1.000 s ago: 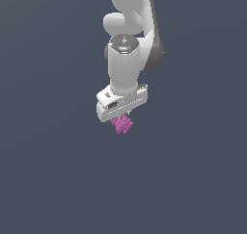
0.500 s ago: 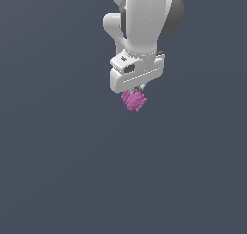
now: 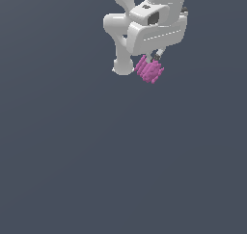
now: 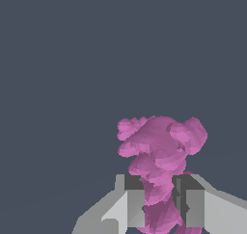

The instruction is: Pick up the object and move it to a goal position.

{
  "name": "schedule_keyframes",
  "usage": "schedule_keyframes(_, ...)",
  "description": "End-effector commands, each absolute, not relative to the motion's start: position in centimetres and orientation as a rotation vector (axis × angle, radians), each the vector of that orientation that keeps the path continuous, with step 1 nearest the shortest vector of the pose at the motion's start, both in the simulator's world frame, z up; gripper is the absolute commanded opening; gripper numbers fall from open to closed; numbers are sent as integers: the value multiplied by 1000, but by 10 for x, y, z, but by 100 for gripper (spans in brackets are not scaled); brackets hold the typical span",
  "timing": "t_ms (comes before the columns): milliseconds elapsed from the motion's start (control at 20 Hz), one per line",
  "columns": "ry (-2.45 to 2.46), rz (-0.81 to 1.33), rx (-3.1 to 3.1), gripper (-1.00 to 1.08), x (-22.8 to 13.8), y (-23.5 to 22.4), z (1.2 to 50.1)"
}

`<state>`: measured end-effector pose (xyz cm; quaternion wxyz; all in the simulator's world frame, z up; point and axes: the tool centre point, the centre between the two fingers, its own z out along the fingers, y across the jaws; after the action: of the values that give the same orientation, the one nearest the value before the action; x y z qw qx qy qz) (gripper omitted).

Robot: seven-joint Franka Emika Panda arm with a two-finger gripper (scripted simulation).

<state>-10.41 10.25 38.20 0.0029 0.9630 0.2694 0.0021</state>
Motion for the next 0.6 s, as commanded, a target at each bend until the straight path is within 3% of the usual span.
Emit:
schedule_keyframes(0, 845, 4, 3021, -100, -116, 115, 406)
schedule_keyframes(550, 845, 0, 3024, -100, -148, 152, 477)
